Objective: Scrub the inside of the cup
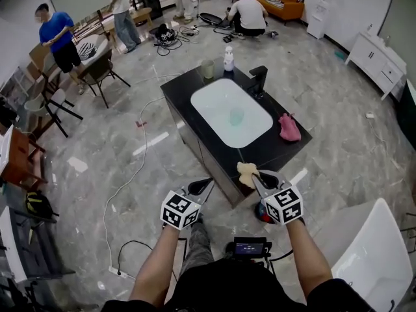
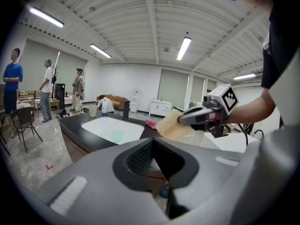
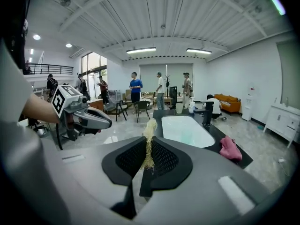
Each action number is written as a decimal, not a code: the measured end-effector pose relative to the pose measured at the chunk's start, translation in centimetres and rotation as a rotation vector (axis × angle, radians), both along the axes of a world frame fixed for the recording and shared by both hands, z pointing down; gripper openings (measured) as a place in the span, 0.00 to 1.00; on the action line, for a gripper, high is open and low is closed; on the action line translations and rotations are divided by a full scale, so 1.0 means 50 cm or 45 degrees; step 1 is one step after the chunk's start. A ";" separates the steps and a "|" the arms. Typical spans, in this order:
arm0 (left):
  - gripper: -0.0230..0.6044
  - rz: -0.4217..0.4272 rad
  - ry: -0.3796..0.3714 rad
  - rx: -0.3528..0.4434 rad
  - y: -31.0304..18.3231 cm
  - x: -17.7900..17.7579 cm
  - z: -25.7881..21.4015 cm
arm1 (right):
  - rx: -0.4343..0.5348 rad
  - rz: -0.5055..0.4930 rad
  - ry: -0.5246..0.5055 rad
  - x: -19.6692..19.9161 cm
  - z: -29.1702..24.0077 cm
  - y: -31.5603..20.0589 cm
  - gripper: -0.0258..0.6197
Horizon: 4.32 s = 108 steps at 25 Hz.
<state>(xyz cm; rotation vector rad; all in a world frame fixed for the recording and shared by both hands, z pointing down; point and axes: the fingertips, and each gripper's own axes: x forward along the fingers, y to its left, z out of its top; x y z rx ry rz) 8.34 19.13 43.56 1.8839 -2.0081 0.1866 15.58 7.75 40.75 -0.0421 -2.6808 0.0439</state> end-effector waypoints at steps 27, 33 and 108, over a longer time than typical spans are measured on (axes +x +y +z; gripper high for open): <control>0.04 0.301 0.079 0.005 -0.168 -0.450 0.043 | -0.007 0.359 0.068 -0.382 0.035 -0.129 0.10; 0.04 0.377 0.064 -0.038 -0.256 -0.519 0.067 | -0.034 0.418 0.042 -0.467 0.055 -0.213 0.10; 0.31 1.407 -0.156 -0.393 -0.745 -0.573 0.268 | -0.173 0.958 0.306 -0.513 0.216 -0.546 0.10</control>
